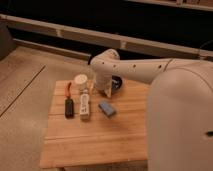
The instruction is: Push the ceramic bowl across the table
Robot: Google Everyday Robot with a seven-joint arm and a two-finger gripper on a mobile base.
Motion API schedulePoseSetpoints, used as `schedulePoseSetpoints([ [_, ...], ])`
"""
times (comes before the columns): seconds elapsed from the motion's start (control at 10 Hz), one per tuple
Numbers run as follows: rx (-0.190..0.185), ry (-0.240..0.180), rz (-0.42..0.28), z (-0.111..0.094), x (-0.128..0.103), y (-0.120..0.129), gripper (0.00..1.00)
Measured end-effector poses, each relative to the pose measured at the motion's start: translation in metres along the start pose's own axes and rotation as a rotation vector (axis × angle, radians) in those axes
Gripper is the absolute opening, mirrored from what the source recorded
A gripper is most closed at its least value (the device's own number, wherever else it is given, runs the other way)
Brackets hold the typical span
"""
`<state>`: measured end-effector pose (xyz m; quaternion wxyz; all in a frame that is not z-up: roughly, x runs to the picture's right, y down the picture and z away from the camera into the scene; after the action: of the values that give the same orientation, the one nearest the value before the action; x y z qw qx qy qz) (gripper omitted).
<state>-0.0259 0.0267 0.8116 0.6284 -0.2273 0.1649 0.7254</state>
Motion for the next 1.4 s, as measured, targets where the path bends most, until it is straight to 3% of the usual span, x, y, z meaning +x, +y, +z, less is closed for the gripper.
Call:
schedulePoseSetpoints([
  [0.4, 0.001, 0.004, -0.005, 0.001, 0.001, 0.002, 0.65],
  [0.8, 0.038, 0.122, -0.034, 0.039, 0.017, -0.016, 0.65],
  [1.1, 0.021, 0.178, -0.079, 0.061, 0.007, -0.02, 0.65],
  [1.4, 0.039, 0.228, -0.097, 0.078, -0.007, -0.04, 0.65],
])
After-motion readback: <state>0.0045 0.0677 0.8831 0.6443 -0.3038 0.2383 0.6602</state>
